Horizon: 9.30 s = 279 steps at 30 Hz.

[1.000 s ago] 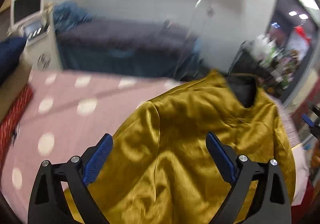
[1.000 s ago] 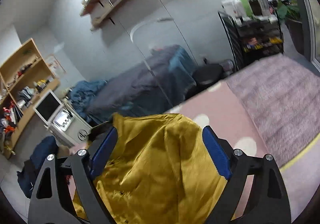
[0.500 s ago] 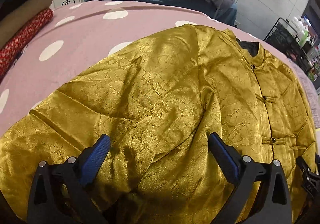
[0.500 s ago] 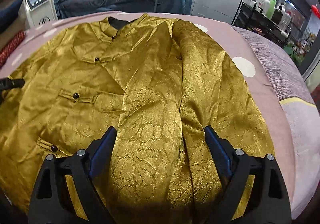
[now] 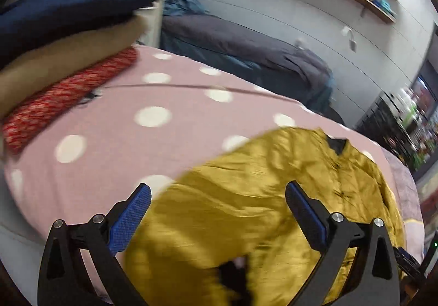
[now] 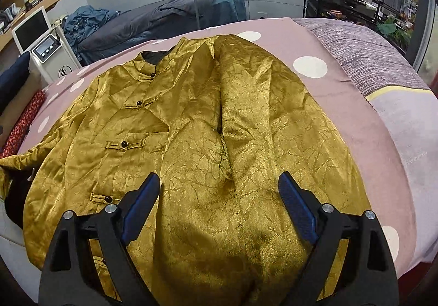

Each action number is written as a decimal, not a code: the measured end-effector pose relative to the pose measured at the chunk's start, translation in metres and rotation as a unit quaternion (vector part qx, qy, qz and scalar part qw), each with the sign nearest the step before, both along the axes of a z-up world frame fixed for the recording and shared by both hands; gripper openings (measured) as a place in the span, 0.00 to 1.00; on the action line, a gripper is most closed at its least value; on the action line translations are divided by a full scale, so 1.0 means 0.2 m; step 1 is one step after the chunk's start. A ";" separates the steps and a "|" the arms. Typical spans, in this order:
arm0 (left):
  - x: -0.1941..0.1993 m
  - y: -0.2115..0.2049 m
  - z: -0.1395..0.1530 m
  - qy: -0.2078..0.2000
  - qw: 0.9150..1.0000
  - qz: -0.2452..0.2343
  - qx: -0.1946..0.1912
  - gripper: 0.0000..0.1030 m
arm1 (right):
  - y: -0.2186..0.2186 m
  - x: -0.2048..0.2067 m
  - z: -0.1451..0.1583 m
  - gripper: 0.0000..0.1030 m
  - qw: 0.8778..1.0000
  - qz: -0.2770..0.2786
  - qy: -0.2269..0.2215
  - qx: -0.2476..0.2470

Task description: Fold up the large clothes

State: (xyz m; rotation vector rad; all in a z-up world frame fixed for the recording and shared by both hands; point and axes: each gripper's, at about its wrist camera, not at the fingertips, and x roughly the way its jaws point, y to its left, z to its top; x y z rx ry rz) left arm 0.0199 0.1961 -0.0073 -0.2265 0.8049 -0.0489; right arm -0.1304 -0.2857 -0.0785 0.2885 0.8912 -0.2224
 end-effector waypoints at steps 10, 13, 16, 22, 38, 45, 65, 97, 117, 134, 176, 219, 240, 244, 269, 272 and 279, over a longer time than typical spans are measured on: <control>-0.16 0.26 -0.29 0.096 0.975 -0.026 -0.199 0.94 | 0.02 0.01 -0.01 0.85 1.000 0.007 0.003 0.020; -0.17 0.20 -0.39 0.107 0.972 -0.016 -0.210 0.94 | 0.02 0.02 -0.01 0.85 1.000 0.004 0.002 0.027; -0.13 0.08 -0.48 0.136 0.979 -0.022 -0.153 0.71 | 0.02 0.02 -0.03 0.85 1.000 0.005 0.007 0.030; -0.01 -0.09 -0.34 0.113 0.993 -0.036 -0.009 0.20 | 0.03 -0.01 -0.03 0.85 1.000 0.006 0.005 0.021; 0.81 0.40 -0.21 0.117 0.976 0.127 0.136 0.52 | 0.02 0.00 -0.01 0.85 1.000 0.000 0.019 0.006; 0.58 0.25 -0.25 0.070 0.983 0.097 0.141 0.94 | -0.01 -0.03 0.00 0.85 1.000 -0.004 0.019 0.007; 0.28 0.13 0.31 -0.029 0.991 0.125 0.025 0.94 | -0.12 -0.34 0.10 0.85 0.992 -0.023 0.026 -0.118; 0.02 -0.77 -0.40 0.133 0.983 -0.113 0.050 0.94 | -1.02 -0.12 0.52 0.05 0.954 -0.127 -0.002 -0.270; -0.11 -0.28 -0.54 0.180 0.975 -0.118 0.047 0.94 | -0.34 -0.34 0.12 0.87 0.994 0.060 0.005 -0.093; -0.34 -0.46 -0.59 0.198 0.949 -0.244 0.033 0.49 | -0.20 -0.60 -0.16 0.08 0.976 0.089 0.081 0.183; -0.09 -1.11 -0.72 0.143 0.959 -0.183 0.161 0.95 | 0.23 0.15 -0.32 0.95 0.987 0.038 0.125 -0.089; -0.04 -1.14 -0.72 0.173 0.954 -0.177 0.171 0.95 | -0.75 -0.59 0.16 0.28 0.937 -0.081 0.025 -0.339; -0.03 -1.14 -0.72 0.177 0.953 -0.177 0.170 0.95 | -2.07 -1.19 0.47 0.58 0.878 -0.431 -0.138 0.155; -0.03 -1.14 -0.72 0.180 0.952 -0.179 0.170 0.95 | -1.91 -1.33 0.41 0.78 0.851 -0.476 -0.181 0.131; -0.06 -1.14 -0.71 0.169 0.954 -0.172 0.177 0.95 | -1.64 -1.02 -0.03 0.63 0.853 -0.456 -0.179 0.181; -0.05 -1.14 -0.71 0.172 0.954 -0.175 0.174 0.95 | -1.68 -0.95 0.03 0.41 0.866 -0.446 -0.171 0.148; -0.04 -1.14 -0.71 0.165 0.956 -0.171 0.172 0.95 | -1.57 -0.70 0.42 0.21 0.915 -0.359 -0.181 0.033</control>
